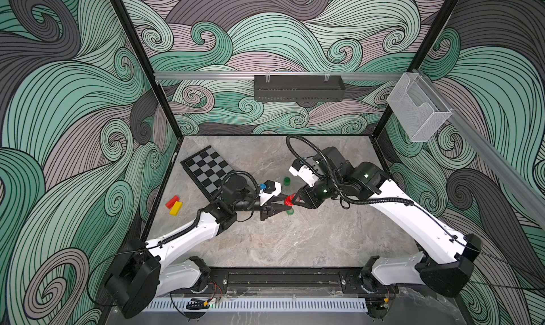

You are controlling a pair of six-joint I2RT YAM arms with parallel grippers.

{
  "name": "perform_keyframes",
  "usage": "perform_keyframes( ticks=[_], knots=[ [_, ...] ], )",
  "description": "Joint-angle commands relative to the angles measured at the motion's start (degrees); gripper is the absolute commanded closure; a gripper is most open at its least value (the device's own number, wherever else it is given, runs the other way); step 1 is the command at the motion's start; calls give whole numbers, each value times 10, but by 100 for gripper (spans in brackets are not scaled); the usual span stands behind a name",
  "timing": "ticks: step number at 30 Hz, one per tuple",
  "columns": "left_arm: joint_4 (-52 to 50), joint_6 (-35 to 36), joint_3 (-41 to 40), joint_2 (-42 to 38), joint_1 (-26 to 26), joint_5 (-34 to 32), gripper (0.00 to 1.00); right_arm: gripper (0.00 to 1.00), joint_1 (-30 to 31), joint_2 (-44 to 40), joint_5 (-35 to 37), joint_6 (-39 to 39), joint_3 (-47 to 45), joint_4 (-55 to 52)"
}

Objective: Close the paint jar lid
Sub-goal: Close the lid on the paint jar.

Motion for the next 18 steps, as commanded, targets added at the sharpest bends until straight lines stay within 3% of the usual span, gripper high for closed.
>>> perform_keyframes(
  ticks=[1, 18],
  knots=[
    [-12, 23, 30, 2, 2, 28, 86, 73, 8, 22, -20, -21, 15, 3],
    [-67, 50, 55, 3, 2, 63, 86, 76, 30, 63, -10, -91, 28, -32]
  ],
)
